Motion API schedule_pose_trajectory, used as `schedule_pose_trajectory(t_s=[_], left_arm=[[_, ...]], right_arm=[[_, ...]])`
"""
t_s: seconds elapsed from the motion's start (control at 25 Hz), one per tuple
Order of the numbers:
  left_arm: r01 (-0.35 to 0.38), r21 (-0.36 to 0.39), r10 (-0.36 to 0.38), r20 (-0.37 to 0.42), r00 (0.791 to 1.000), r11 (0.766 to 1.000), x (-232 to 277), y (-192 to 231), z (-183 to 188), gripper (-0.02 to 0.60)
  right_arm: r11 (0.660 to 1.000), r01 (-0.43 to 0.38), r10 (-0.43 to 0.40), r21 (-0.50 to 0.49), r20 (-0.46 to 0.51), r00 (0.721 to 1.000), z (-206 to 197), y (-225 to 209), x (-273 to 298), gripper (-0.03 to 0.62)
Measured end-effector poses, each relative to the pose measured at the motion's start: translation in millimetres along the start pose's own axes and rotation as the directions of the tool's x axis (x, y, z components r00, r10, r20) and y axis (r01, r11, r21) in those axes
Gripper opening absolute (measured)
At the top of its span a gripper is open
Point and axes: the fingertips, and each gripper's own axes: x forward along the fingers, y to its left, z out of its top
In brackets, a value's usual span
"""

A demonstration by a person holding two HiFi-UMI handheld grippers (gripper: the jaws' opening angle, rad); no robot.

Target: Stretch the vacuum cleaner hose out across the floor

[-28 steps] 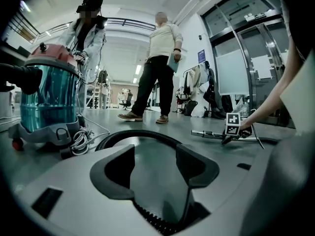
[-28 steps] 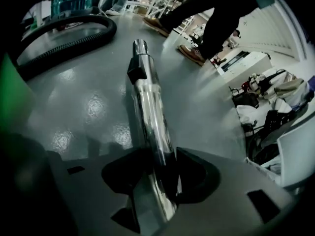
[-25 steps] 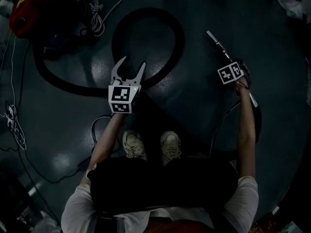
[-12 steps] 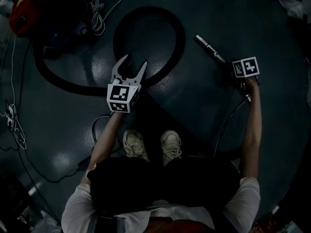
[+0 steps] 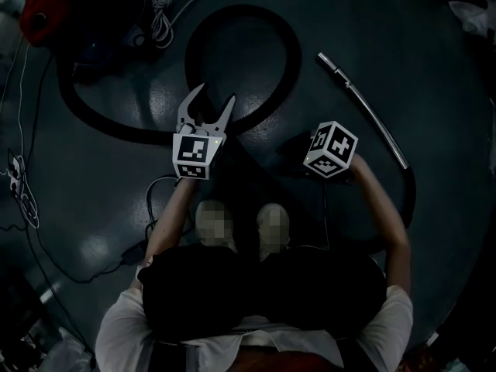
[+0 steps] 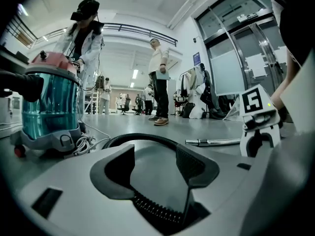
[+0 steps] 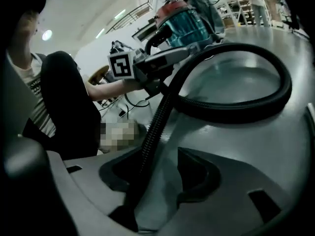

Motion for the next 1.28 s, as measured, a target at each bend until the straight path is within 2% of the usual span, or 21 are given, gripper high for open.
schedule_pose_trajectory(t_s=[0.2,0.44,0.52,0.6,0.72,0.8,0.88,1.04,1.2,1.28], left_arm=[[-0.054,-0.037,0.054,0.003,0.999,0.998,-25.6,12.6,-5.6,0.245],[-0.079,-0.082,0.076,-0.037,0.996,0.994,-32.5,21.5,-27.1,0.245],[-0.075,-0.084,0.074,-0.023,0.997,0.994,-32.8,20.7,-22.8,0.245],[-0.070,-0.095,0.070,-0.002,0.998,0.993,-33.2,21.1,-15.3,0.245],[-0.075,-0.124,0.079,0.025,0.997,0.989,-35.1,26.9,-7.4,0.245],[-0.079,-0.146,0.085,0.034,0.996,0.986,-36.6,30.6,-5.9,0.245],[-0.070,-0.166,0.077,0.036,0.996,0.984,-35.4,30.6,-5.8,0.245],[-0.002,-0.201,0.013,0.052,0.999,0.980,-28.5,13.6,-1.6,0.245],[0.123,-0.251,-0.112,0.055,0.992,0.960,-18.2,-21.0,2.9,0.245],[0.177,-0.297,-0.172,0.045,0.984,0.938,-10.9,-35.9,1.6,0.245]], right_arm=[[0.986,-0.168,0.169,0.022,-0.078,0.983,-1.3,32.2,54.0,0.232],[0.990,-0.120,0.105,-0.080,-0.166,0.981,4.1,33.8,86.7,0.230],[0.992,-0.115,0.109,-0.056,-0.100,0.989,12.5,32.9,80.9,0.219],[0.993,-0.115,0.115,0.015,0.030,0.993,29.6,28.2,70.1,0.213],[0.989,-0.086,0.055,0.121,0.241,0.969,69.8,5.0,48.5,0.200],[0.979,-0.060,-0.015,0.194,0.366,0.931,100.8,-20.2,30.2,0.187],[0.958,-0.065,-0.081,0.279,0.479,0.874,131.0,-48.5,8.6,0.181],[0.901,-0.105,-0.225,0.420,0.660,0.717,187.2,-102.6,-39.9,0.176],[0.859,-0.064,-0.398,0.509,0.740,0.542,241.5,-154.8,-101.4,0.172],[0.846,-0.051,-0.440,0.530,0.750,0.494,263.6,-169.6,-123.6,0.172]])
